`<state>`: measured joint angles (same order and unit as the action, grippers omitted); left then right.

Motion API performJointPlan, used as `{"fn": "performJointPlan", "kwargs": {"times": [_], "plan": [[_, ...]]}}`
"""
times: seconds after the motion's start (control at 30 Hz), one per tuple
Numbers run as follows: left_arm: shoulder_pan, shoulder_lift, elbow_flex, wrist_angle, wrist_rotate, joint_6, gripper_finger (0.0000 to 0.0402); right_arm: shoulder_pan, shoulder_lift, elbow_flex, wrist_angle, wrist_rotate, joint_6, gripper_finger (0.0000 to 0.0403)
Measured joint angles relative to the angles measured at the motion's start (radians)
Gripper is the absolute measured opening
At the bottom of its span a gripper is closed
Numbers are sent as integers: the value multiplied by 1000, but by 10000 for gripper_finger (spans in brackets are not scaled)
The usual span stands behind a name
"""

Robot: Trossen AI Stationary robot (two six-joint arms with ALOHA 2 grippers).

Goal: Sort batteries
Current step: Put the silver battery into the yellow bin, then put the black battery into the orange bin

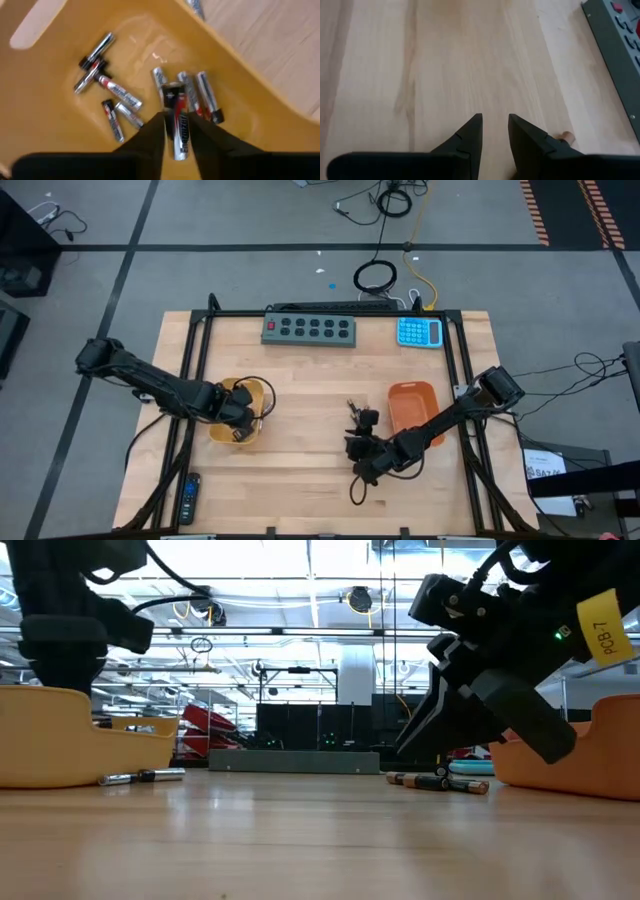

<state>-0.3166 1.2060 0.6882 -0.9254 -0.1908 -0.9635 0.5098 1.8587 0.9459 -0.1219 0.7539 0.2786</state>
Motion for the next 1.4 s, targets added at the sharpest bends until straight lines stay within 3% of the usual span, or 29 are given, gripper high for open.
{"fn": "performJointPlan", "kwargs": {"times": [0.2,0.4,0.47,0.63,0.73,0.9,1.13,1.4], "plan": [[0,0,-2,12,-5,3,188,0,0,0,4,-2,-7,84],[-5,0,27,20,-77,65,203,0,0,0,-1,0,-7,84],[-19,0,60,26,-184,103,203,-1,-6,0,-15,2,-9,84],[-59,-1,95,164,-611,366,205,-42,-113,2,-10,3,-9,84],[-56,0,95,332,-710,505,205,-76,-170,2,0,2,-12,84],[-16,2,96,656,-701,612,205,-138,-205,2,80,-38,-86,84],[12,2,96,1029,-630,899,205,-242,-204,2,89,-39,-52,71],[15,12,47,1220,-621,1033,205,-233,-261,7,86,6,-70,16]]}}
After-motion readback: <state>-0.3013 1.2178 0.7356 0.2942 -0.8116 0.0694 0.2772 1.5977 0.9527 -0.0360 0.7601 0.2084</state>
